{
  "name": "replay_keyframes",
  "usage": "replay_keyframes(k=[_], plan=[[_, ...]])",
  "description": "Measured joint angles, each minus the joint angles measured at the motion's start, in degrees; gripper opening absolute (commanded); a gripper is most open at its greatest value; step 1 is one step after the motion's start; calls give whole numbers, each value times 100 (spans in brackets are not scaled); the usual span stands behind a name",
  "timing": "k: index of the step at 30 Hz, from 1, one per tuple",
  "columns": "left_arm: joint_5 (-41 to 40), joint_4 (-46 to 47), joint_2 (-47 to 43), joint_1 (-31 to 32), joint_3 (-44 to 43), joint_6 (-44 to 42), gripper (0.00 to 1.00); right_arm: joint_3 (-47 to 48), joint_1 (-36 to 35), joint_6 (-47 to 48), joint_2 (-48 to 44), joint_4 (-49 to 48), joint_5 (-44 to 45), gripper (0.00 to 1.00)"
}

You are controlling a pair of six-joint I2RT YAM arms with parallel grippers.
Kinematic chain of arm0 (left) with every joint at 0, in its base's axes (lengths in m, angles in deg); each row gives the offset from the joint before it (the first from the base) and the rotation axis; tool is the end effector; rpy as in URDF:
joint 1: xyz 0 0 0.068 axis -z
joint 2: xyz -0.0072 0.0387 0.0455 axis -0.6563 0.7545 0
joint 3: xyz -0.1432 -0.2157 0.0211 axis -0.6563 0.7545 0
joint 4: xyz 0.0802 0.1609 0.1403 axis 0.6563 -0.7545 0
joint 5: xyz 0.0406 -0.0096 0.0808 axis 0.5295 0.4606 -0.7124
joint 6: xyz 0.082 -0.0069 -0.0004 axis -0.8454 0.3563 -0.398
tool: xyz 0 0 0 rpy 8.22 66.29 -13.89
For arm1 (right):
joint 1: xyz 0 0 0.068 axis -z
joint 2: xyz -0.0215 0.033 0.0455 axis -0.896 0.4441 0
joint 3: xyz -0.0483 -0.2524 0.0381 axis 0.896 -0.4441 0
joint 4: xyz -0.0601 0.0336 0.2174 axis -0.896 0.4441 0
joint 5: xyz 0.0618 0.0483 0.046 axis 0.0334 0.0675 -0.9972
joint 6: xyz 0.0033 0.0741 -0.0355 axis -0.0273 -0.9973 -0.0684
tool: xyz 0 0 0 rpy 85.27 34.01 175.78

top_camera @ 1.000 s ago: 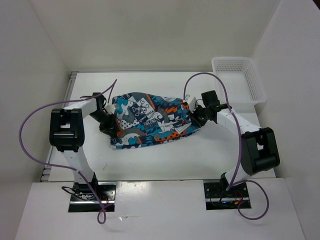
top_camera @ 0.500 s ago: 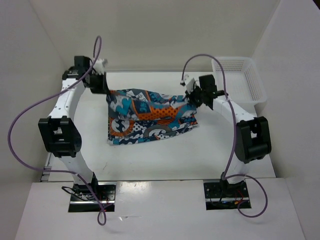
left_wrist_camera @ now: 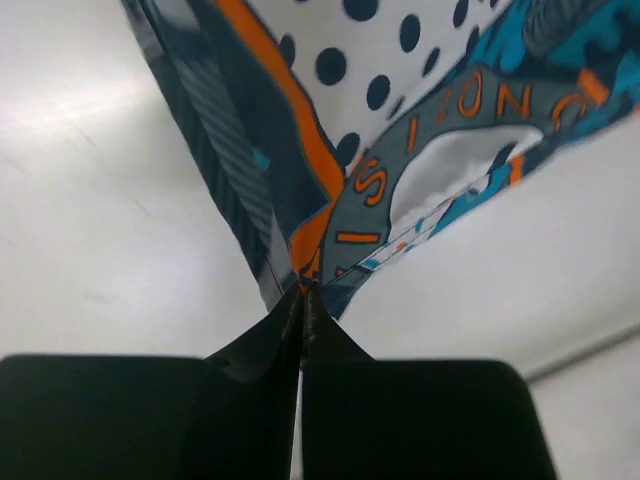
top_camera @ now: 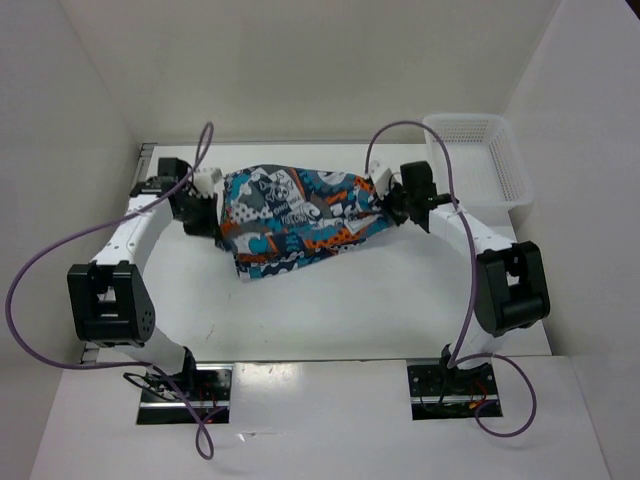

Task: Fold and stack the shorts
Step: Fold the shorts

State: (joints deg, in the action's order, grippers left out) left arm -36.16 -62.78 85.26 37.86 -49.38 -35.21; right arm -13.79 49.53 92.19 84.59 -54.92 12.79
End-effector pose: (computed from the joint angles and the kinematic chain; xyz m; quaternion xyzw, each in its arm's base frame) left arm 0.3210 -0.0060 0.2656 0.0237 0.9390 -0.1517 0.3079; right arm 0.3464 0.1023 0.2377 -0.4102 0.8003 0.0169 0.4370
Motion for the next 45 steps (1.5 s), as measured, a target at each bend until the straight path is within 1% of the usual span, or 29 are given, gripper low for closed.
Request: replay_keyframes(k=[3,6,10,11,12,14,17,18,20,21,23,25,27,29,31,33,36,38,40,42,43,44,45], plan=[[35,-306,-72,210,973,0,0,-815,0,223,-55,48,28,0],[92,-496,-90,498,1510,-2,0,-1410,0,404,-61,83,76,0],[120,-511,-101,876,1786,-2,2,-1613,0,531,-111,59,240,0],[122,-511,-101,933,1816,-2,2,-1613,0,544,-164,0,284,2],[122,-505,-101,955,1838,-2,2,-1613,0,544,-221,-44,317,7],[111,-483,-101,966,1860,0,5,-1613,0,535,-356,-127,367,11],[114,-479,-101,999,1862,-2,24,-1635,-2,492,-474,-256,457,51],[114,-501,-98,1019,1862,11,34,-1644,0,468,-496,-284,494,67],[114,-592,-98,1084,1862,4,37,-1674,0,407,-520,-337,588,73],[98,-649,-98,1110,1862,2,37,-1681,0,402,-535,-332,619,74],[13,-745,-98,1137,1849,-4,42,-1679,0,382,-570,-330,693,74],[-120,-822,-125,1080,1768,-7,43,-1637,-2,306,-601,-291,728,74],[-264,-850,-192,973,1515,-2,43,-1528,0,195,-610,-258,730,73],[-422,-787,-260,951,1086,-2,44,-1379,0,44,-610,-232,704,73],[-568,-601,-302,1150,713,-2,47,-1226,0,-111,-603,-229,634,77],[-597,-409,-302,1556,597,-2,47,-1104,0,-262,-527,-273,588,79],[-584,-236,-190,2214,780,-9,49,-981,0,-420,-232,-404,619,80],[-564,-136,-11,2520,1012,-7,49,-938,0,-507,35,-459,673,82],[-595,-35,238,2632,1244,-7,49,-905,0,-566,315,-503,715,82],[-675,81,468,2614,1451,-4,49,-890,0,-645,562,-527,756,82],[-719,138,555,2605,1543,-4,49,-870,0,-669,662,-527,776,80],[-763,216,623,2597,1650,-2,49,-833,0,-682,772,-527,793,73],[-800,260,664,2586,1729,-2,49,-785,0,-680,872,-527,807,68]])
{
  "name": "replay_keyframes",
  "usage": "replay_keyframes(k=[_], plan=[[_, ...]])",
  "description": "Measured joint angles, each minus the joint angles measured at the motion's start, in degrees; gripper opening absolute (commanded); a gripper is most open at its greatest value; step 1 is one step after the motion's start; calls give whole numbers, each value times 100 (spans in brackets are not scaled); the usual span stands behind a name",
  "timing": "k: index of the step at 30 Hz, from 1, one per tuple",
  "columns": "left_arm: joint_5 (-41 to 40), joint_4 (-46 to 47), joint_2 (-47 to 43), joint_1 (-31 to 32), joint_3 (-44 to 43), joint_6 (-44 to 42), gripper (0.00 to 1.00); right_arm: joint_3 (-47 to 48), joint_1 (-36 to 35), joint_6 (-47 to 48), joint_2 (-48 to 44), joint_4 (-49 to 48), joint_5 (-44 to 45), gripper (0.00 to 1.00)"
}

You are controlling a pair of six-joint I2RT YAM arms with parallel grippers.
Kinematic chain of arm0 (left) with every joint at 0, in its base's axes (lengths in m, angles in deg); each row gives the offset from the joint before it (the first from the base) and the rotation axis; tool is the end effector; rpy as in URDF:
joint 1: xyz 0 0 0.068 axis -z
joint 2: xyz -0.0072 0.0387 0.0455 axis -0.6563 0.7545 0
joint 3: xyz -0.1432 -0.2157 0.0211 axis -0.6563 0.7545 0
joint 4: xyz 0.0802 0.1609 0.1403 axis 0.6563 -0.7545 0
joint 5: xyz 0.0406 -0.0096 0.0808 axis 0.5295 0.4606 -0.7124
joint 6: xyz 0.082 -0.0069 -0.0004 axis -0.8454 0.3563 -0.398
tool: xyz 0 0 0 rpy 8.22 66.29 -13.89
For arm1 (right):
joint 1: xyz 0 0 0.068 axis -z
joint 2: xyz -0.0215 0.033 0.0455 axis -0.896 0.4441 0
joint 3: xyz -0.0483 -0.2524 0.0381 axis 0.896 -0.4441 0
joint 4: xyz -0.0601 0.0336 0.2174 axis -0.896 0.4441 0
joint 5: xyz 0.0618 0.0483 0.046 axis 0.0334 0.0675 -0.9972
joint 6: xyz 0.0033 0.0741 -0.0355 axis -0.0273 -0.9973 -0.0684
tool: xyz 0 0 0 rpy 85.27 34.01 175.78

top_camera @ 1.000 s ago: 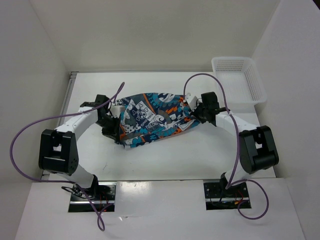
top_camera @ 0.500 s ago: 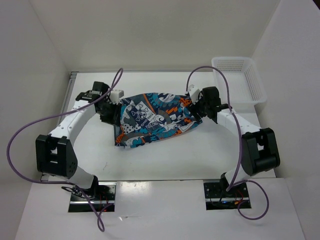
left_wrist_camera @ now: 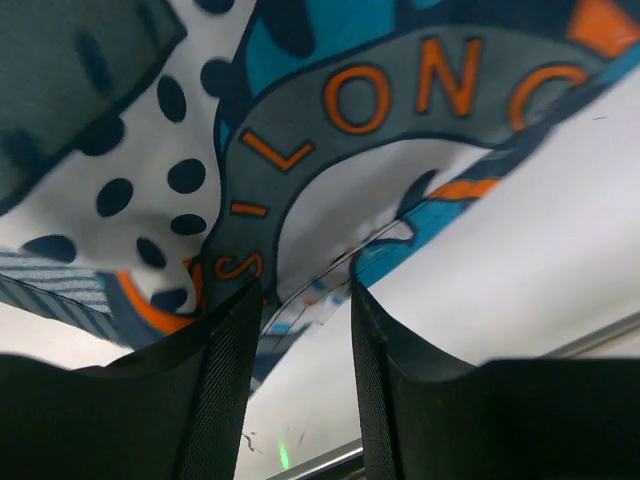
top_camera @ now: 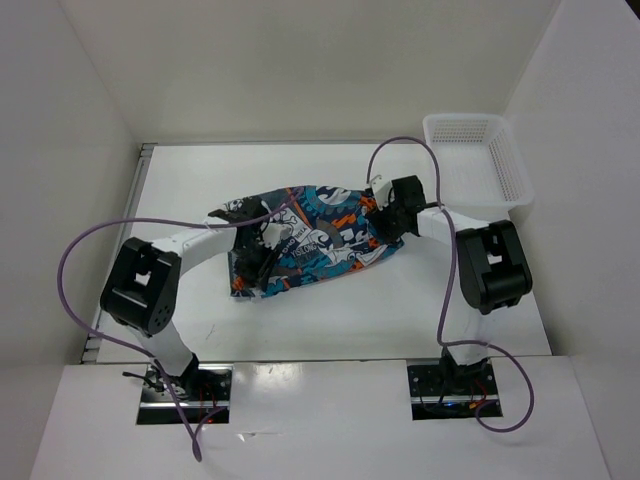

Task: Fold and stack the shorts
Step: Fold the shorts

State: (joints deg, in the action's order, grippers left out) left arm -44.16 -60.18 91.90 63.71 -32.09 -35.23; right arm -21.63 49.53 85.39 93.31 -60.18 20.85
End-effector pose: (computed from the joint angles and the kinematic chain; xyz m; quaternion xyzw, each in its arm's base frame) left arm 0.2625 -0.1250 0.1496 0.2045 0.9658 -0.1207 0.1044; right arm 0.3486 0.0926 0.1517 -0.3461 0.8745 -0.0083 0.3396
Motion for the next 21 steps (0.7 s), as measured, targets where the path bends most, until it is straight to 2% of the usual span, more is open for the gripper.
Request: replay_keyframes(k=[1,2,4,5,8,11,12,14,15,16,21], plan=[[-59,46,37,-7,74,0,48,55,0,0,94,11,-2,61],[-118,103,70,-7,151,0,47,131,-2,37,199,48,-20,47],[-221,243,76,-57,321,-2,43,264,-15,131,367,160,-127,34],[-240,286,48,-98,363,15,40,319,-39,197,398,251,-166,23],[-339,474,-28,-380,481,35,33,319,-181,393,387,431,-229,16],[-557,608,-63,-887,520,48,32,144,-568,470,195,610,-308,16],[-671,662,-59,-1108,503,44,32,44,-776,417,83,713,-387,23],[-918,776,-17,-1451,446,42,32,-96,-1121,238,-107,872,-549,30],[-1040,811,17,-1580,391,31,36,-142,-1285,111,-188,927,-619,41],[-1165,848,68,-1690,332,20,37,-151,-1392,-13,-251,957,-614,45],[-1080,586,98,-1849,7,0,43,42,-1239,-273,-367,929,-223,69]])
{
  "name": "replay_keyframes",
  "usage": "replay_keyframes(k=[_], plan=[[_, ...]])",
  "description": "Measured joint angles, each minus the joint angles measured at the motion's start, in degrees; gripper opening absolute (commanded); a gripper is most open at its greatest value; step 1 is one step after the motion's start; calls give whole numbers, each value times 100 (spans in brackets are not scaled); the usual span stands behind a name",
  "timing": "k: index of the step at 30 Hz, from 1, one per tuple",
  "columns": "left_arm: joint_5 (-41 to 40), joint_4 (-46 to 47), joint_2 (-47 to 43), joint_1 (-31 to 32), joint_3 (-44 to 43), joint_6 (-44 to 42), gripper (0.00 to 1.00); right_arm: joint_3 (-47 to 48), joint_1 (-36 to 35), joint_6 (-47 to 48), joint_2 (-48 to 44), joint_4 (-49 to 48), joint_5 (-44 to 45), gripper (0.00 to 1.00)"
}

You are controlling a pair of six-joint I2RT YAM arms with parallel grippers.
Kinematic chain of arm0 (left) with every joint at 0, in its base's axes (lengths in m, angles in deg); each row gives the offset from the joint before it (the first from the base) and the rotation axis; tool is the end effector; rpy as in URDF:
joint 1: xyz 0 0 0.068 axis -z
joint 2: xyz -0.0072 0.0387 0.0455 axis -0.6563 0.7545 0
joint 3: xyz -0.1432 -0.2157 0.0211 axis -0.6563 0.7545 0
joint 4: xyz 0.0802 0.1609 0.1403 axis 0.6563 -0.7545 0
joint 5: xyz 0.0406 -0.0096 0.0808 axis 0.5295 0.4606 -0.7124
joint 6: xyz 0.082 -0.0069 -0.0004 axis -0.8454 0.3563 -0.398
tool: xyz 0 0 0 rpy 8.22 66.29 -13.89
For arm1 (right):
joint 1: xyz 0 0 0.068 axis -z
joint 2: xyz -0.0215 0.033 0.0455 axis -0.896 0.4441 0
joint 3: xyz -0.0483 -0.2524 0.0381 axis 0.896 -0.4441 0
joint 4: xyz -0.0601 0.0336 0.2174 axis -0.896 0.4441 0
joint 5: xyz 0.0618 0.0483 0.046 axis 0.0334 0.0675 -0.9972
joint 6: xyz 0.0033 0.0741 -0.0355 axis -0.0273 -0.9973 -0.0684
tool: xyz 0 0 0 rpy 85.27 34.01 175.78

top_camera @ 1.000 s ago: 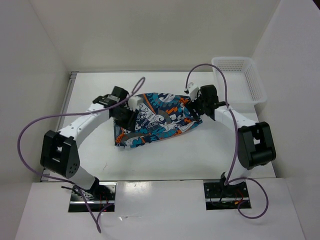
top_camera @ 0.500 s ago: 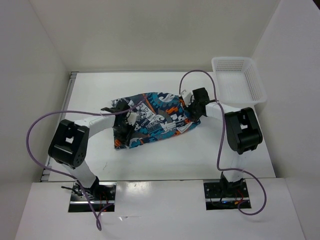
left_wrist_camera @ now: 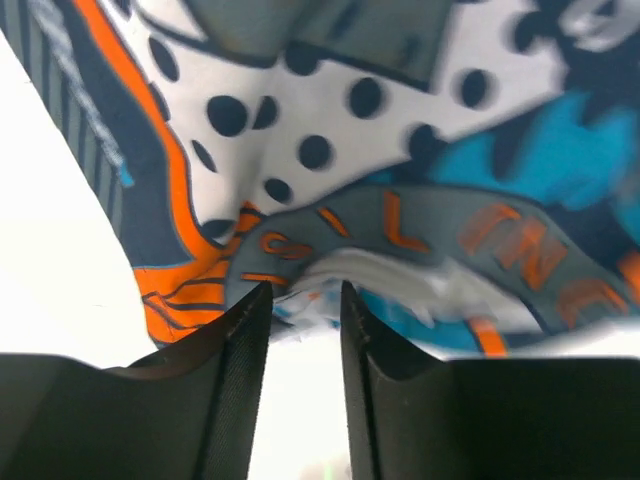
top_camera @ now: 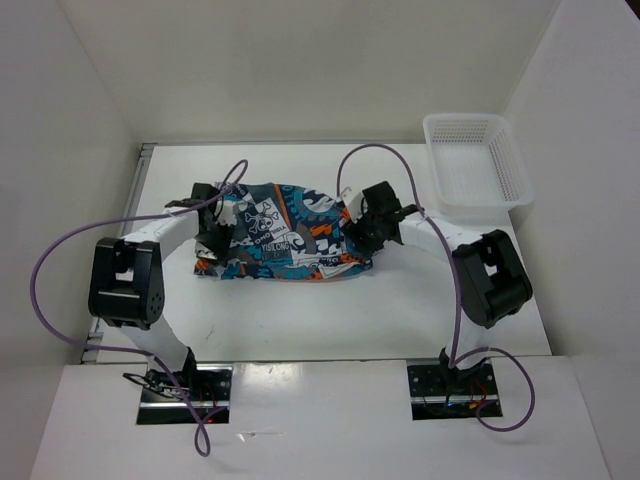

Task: Fold and stack the shorts
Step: Fold the shorts

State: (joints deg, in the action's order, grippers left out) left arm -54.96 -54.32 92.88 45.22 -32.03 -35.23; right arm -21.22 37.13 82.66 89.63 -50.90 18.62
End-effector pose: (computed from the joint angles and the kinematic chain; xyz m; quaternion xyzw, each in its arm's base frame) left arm 0.3045 -0.0230 0.1476 0.0349 0.9851 -0.0108 0.1682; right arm 0.3013 0.1587 0.1610 -0.4283 0.8526 0.0549 0.2943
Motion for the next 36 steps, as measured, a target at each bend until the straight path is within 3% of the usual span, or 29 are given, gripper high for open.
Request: replay_keyframes(k=[1,6,10,14,25,28,30,31,32,36], plan=[[125,-107,-44,7,-79,-2,48,101,101,-28,0,11,61,71],[999,-767,-706,-146,-382,-11,54,577,352,-111,-131,199,114,72],[1696,-890,-1019,-1010,-544,-4,56,610,341,-111,-461,605,-262,72],[1845,-890,-629,-1650,-514,2,54,391,339,-133,-662,833,-490,80],[1705,-793,492,-1633,-245,7,55,-216,339,-485,-717,1029,-774,82],[1670,-885,592,-1633,-345,28,51,-216,339,-551,-599,874,-800,72],[1611,-883,592,-1633,-345,9,43,-216,339,-579,-444,793,-833,58],[1585,-876,603,-1633,-345,15,38,-216,339,-579,-372,769,-841,52],[1558,-870,616,-1635,-348,17,24,-216,339,-590,-291,752,-857,41],[1537,-881,704,-1683,-372,13,3,-216,339,-597,-48,691,-922,14]])
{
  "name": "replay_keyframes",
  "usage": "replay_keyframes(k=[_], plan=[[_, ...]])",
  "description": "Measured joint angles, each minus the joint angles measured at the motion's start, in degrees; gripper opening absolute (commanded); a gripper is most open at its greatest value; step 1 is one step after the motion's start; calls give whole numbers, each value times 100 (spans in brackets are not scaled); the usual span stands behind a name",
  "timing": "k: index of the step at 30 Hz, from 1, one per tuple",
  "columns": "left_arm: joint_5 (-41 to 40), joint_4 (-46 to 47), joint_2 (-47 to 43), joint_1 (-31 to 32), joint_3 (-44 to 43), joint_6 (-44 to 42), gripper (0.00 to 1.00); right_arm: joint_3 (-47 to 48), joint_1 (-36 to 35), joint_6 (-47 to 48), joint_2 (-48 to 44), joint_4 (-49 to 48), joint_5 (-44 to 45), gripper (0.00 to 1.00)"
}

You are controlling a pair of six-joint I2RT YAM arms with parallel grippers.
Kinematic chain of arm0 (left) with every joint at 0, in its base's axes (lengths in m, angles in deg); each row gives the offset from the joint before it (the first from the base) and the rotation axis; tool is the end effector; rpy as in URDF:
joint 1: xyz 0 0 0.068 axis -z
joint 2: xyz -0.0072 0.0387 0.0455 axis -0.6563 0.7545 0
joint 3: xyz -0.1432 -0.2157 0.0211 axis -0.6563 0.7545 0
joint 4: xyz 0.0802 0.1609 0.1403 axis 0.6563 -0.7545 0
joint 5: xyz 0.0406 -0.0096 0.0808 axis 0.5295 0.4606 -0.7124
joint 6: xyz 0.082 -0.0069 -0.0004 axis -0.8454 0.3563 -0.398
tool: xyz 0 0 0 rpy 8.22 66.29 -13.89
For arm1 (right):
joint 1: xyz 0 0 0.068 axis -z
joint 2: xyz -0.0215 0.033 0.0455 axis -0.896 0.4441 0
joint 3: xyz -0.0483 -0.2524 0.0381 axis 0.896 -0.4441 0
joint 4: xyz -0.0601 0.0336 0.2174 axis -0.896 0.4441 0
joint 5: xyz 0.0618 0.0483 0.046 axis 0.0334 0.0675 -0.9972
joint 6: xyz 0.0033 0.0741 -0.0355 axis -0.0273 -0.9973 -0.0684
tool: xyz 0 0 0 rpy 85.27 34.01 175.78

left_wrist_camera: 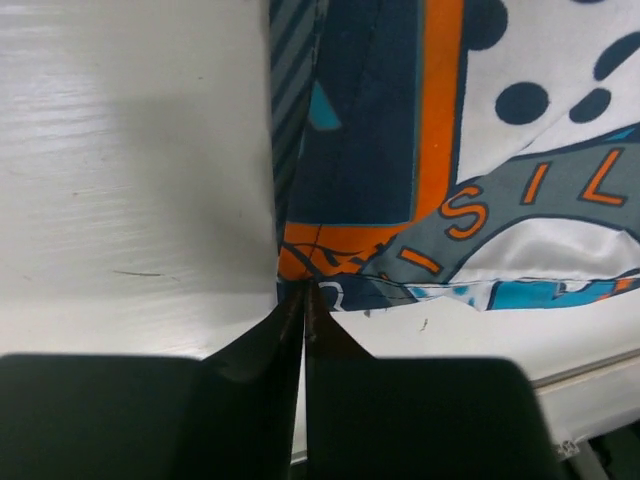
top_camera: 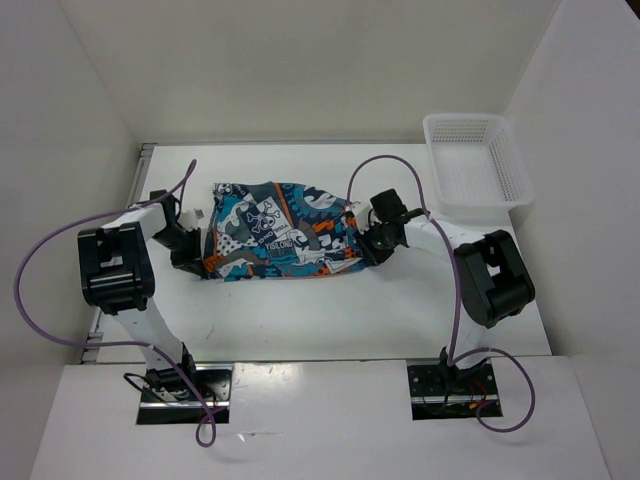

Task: Fold and stack the shorts
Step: Fold the shorts

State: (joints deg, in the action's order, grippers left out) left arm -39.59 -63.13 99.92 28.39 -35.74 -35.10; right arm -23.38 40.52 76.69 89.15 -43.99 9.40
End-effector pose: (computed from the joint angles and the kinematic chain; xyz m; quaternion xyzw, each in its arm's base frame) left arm 0.2974 0.0466 0.1255 -0.1031 0.9831 -0.1302 0.0771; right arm 0.2834 0.1415 0.1464 -0.3747 0.8909 0.1379 0.2163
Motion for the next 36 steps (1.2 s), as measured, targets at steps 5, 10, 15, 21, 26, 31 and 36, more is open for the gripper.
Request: replay_keyframes(k=[5,10,15,21,26,31,36], plan=[[122,-186,111,2,-170,-9,0,240,0,184,20,59,22,0],[481,-577,129,9,-1082,-13,0,1823,0,400,264,227,229,0],[1187,-660,127,17,-2883,-11,0,3860,0,708,887,2,557,0],[1589,-310,-70,164,-3432,-9,2,4253,70,1040,1539,-302,905,0],[1305,-341,-122,970,-1963,-2,31,3532,177,1434,1952,-138,1161,0],[890,-365,-269,2208,-968,-13,41,3292,249,1587,2057,-74,1307,0],[109,-232,-841,3357,-774,-11,42,3292,251,1626,2052,-122,1327,0]])
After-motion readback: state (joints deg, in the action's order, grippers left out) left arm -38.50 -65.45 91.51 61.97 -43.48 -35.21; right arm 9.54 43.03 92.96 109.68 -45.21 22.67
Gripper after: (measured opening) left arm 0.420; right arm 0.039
